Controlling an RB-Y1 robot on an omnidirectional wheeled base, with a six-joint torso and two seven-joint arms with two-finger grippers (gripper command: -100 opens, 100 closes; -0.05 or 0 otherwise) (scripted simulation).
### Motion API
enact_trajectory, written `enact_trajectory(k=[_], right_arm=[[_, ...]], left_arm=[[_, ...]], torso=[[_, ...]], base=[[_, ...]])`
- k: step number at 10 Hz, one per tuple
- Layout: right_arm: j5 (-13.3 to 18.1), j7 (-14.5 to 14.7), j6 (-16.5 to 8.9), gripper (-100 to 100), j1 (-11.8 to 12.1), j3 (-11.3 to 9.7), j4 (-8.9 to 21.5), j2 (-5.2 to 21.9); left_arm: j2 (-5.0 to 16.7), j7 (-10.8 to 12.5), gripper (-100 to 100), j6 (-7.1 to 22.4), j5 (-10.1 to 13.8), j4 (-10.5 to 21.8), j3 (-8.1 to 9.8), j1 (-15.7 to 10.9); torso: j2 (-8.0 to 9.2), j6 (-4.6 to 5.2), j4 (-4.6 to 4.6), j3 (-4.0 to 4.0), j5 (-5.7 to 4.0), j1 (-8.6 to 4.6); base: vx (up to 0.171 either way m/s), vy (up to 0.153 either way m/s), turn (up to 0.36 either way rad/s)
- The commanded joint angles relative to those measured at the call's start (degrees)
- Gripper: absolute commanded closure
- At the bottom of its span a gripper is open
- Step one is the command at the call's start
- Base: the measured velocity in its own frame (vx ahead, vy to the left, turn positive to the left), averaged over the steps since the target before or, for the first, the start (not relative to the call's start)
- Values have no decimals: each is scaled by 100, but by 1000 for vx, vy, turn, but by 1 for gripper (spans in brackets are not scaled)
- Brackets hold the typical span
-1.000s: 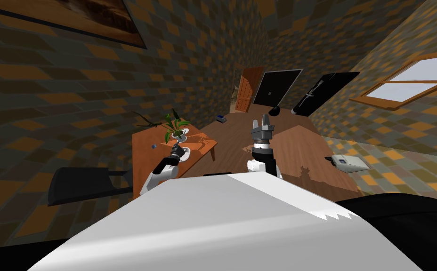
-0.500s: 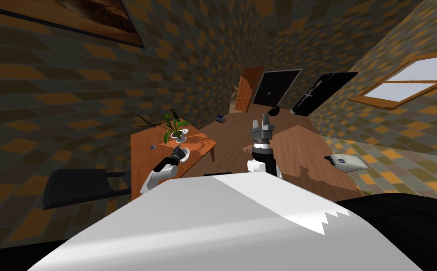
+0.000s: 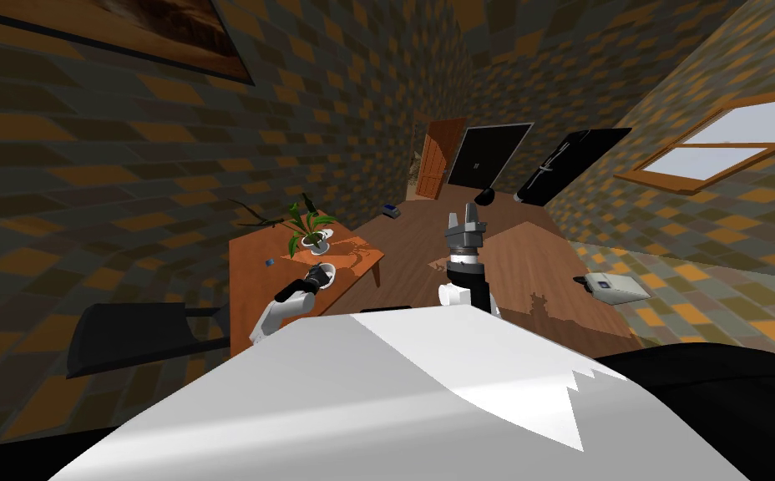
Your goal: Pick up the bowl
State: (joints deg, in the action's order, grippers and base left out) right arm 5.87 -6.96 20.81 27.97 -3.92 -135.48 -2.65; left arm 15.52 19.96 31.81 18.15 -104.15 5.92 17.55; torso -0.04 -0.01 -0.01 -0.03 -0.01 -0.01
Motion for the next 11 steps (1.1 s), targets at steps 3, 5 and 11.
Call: enact_trajectory(k=[3, 5, 11], right_arm=[[0, 0, 0, 0, 0, 0, 0, 0], [0, 0, 0, 0, 0, 0, 0, 0], [0, 0, 0, 0, 0, 0, 0, 0]], left_arm=[[141, 152, -100, 582, 146, 225, 40, -89], [209, 216, -100, 801, 210, 346, 55, -138], [477, 442, -100, 1669, 431, 762, 110, -302]], torso=[[1, 0, 0, 0, 0, 0], [1, 0, 0, 1, 0, -1], [-1, 0, 0, -1, 0, 2]], base=[[12, -5, -14], [10, -4, -12], [17, -1, -14]])
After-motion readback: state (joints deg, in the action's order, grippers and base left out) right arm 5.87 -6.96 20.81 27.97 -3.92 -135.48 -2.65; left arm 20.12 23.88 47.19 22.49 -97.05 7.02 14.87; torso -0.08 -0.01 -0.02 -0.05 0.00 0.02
